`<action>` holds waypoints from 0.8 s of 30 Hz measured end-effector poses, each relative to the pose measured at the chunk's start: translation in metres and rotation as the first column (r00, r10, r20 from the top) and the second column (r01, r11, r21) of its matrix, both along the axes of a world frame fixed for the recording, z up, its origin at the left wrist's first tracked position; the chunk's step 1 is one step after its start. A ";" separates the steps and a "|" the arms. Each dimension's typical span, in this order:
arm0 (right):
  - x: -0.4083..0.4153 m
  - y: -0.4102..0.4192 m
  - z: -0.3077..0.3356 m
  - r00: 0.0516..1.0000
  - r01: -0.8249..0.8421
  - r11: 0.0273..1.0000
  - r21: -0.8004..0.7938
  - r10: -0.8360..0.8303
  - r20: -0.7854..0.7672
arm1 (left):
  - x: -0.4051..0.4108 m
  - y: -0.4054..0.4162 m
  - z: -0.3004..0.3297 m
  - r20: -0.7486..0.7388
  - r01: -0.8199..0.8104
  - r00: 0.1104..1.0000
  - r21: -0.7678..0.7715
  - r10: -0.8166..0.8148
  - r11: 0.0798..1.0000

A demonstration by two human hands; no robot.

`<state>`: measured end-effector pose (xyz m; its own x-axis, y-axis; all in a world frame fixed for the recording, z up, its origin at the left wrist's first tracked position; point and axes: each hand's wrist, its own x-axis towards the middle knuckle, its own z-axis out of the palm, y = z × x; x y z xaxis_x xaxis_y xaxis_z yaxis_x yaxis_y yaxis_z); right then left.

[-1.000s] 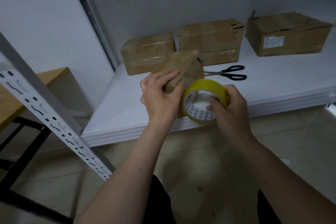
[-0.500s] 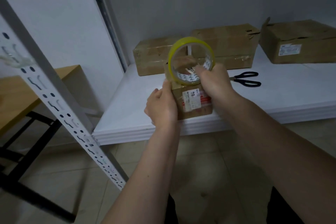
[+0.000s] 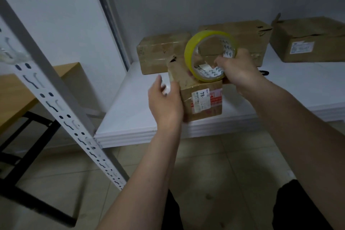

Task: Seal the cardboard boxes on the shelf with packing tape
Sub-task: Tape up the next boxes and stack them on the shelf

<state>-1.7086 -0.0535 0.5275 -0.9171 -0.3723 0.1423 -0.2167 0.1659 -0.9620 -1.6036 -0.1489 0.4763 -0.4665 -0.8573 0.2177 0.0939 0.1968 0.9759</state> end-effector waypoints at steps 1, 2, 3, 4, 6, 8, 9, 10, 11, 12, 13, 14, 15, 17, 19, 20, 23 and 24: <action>0.002 -0.001 0.001 1.000 -0.008 1.000 0.004 0.009 -0.027 | 0.002 -0.002 -0.004 0.044 -0.024 0.998 -0.280 0.037 0.960; 0.003 -0.002 0.001 0.999 -0.016 1.000 0.007 0.016 -0.052 | 0.003 -0.002 -0.008 0.091 -0.004 0.994 -0.554 0.065 0.832; 0.004 -0.003 0.002 0.997 -0.022 1.000 0.007 0.022 -0.068 | 0.004 -0.002 -0.011 0.168 0.060 0.981 -0.743 0.099 0.667; 0.005 -0.003 0.002 0.997 -0.029 1.000 0.006 0.029 -0.078 | 0.005 -0.003 -0.011 0.251 0.138 0.957 -0.836 0.147 0.531; 0.004 -0.004 0.001 0.993 -0.036 0.999 0.015 0.037 -0.114 | 0.005 -0.006 -0.003 0.392 0.275 0.895 -0.861 0.214 0.428; 0.002 -0.004 -0.001 0.990 -0.026 0.999 0.034 0.030 -0.136 | 0.007 -0.011 0.005 0.483 0.379 0.869 -0.792 0.112 0.479; 0.002 -0.004 -0.001 0.992 -0.021 0.999 0.034 0.025 -0.126 | 0.009 -0.014 0.007 0.498 0.420 0.867 -0.765 0.034 0.487; 0.002 -0.003 -0.001 0.993 -0.017 0.999 0.033 0.020 -0.116 | 0.012 -0.017 0.007 0.508 0.452 0.861 -0.760 -0.008 0.468; 0.002 -0.004 0.000 0.993 -0.016 0.999 0.040 0.021 -0.114 | 0.015 -0.019 0.007 0.513 0.464 0.858 -0.772 -0.004 0.434; 0.002 -0.004 0.000 0.993 -0.020 0.999 0.047 0.025 -0.116 | 0.018 -0.023 0.004 0.503 0.452 0.864 -0.802 0.033 0.392; 0.002 -0.004 0.001 0.994 -0.026 0.998 0.051 0.031 -0.109 | 0.021 -0.027 0.001 0.479 0.421 0.874 -0.832 0.084 0.362; 0.002 -0.004 0.001 0.995 -0.031 0.998 0.048 0.036 -0.097 | 0.023 -0.031 -0.001 0.455 0.388 0.879 -0.856 0.141 0.340; 0.002 -0.003 0.000 0.996 -0.034 0.998 0.045 0.038 -0.086 | 0.026 -0.033 -0.001 0.448 0.370 0.872 -0.867 0.197 0.335; 0.000 -0.003 -0.001 0.996 -0.036 0.999 0.041 0.039 -0.078 | 0.025 -0.029 0.002 0.512 0.404 0.816 -0.837 0.268 0.369; -0.001 -0.002 -0.001 0.993 -0.039 0.998 0.055 0.044 -0.108 | 0.020 -0.019 0.008 0.530 0.421 0.819 -0.816 0.222 0.397; -0.001 -0.003 -0.001 0.992 -0.036 0.998 0.060 0.043 -0.119 | 0.018 -0.014 0.011 0.522 0.424 0.835 -0.812 0.174 0.402; -0.003 -0.004 0.000 0.995 -0.045 0.998 0.049 0.050 -0.090 | 0.022 -0.010 0.010 0.497 0.435 0.862 -0.827 0.102 0.356; -0.003 -0.004 -0.001 0.995 -0.054 0.997 0.051 0.059 -0.085 | 0.025 -0.015 0.007 0.497 0.441 0.860 -0.837 0.113 0.324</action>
